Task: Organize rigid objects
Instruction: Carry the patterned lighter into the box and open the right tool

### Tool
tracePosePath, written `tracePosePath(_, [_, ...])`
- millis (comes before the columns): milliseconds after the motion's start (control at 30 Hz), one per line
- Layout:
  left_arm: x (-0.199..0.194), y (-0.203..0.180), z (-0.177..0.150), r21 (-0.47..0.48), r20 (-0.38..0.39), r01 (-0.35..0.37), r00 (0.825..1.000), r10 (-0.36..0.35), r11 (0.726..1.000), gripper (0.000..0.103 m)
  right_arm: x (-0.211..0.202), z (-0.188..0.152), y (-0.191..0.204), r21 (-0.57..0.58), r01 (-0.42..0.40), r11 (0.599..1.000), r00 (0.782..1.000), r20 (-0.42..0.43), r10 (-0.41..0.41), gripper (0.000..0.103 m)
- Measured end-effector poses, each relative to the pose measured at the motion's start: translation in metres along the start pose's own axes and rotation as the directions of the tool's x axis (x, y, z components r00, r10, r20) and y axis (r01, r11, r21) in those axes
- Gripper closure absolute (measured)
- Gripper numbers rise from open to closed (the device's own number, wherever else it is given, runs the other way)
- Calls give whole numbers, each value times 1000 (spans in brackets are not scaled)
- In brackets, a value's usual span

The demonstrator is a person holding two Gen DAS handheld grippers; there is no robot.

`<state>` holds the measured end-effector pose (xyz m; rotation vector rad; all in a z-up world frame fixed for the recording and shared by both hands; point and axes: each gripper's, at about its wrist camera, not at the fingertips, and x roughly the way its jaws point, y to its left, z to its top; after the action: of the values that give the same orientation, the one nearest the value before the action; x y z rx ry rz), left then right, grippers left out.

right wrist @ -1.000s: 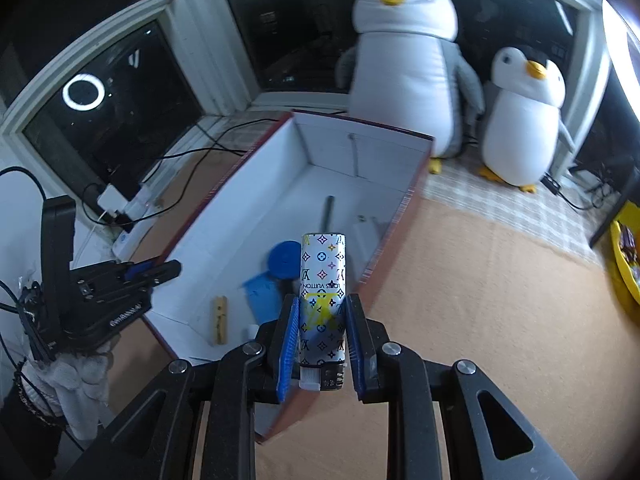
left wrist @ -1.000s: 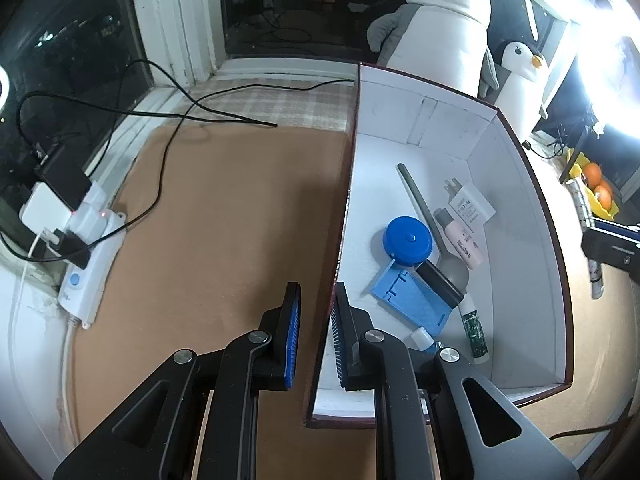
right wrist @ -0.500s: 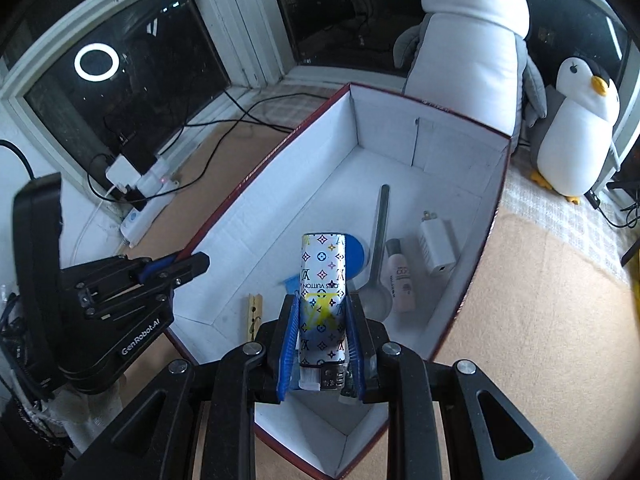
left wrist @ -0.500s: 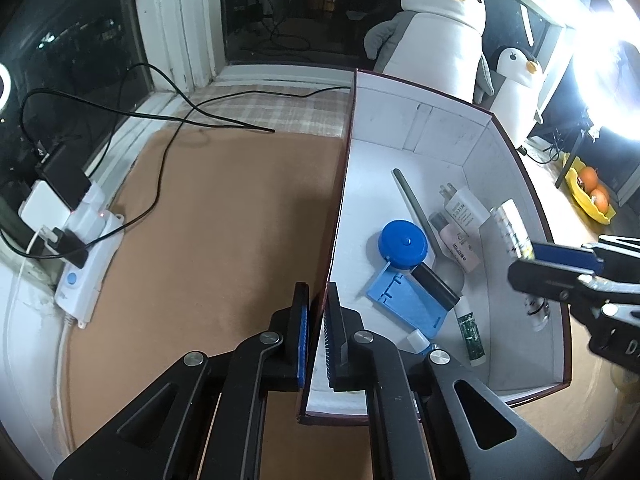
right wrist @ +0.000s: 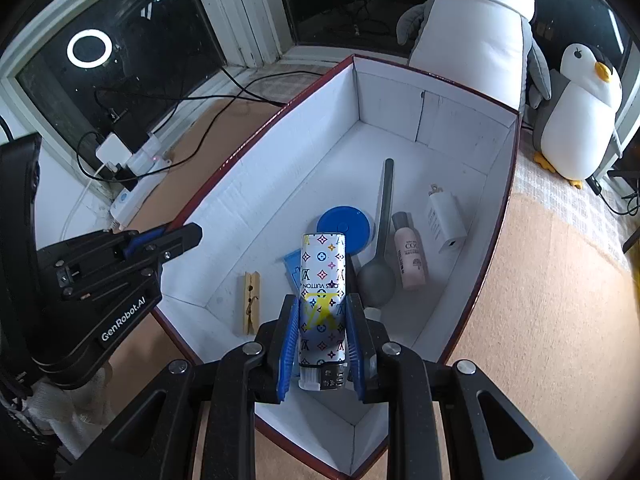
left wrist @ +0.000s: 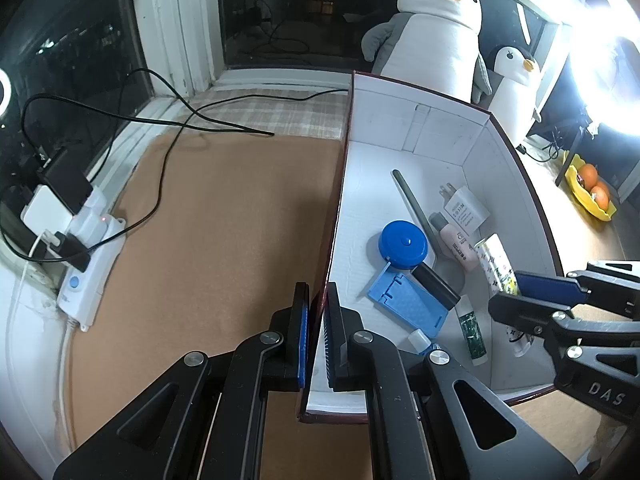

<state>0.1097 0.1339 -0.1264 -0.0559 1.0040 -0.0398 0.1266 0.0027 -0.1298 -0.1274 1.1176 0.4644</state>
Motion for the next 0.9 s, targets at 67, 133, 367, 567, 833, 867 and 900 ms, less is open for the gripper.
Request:
tracePosePath(67, [0, 0, 0, 0, 0, 1, 1000, -1, 1000, 97, 2, -1, 1, -1, 5, 1000, 1000, -6, -5, 82])
tracePosePath(133, [0, 0, 0, -1, 0, 1, 1000, -1, 1000, 97, 4, -2, 1, -1, 6, 1000, 1000, -11, -6, 82])
tracePosePath(367, [0, 0, 0, 1, 0, 1, 1000, -1, 1000, 97, 7, -3, 2, -15, 0, 1000, 1000, -29, 0, 81])
tracePosePath(567, [-4, -4, 3, 8, 14, -5, 1000, 5, 1000, 97, -1, -6, 6, -33, 16, 999, 1000, -6, -16, 68])
tracePosePath(833, [-9, -8, 7, 11, 25, -24, 999, 23, 1000, 97, -16, -6, 7, -44, 20, 999, 999, 28, -19, 67])
tracePosePath(867, [-11, -8, 7, 10, 29, -24, 999, 24, 1000, 97, -19, -7, 7, -45, 21, 999, 999, 34, -19, 67])
tracePosePath(900, [-13, -8, 8, 9, 33, -24, 999, 24, 1000, 96, -21, -7, 6, -45, 19, 999, 999, 40, -17, 67])
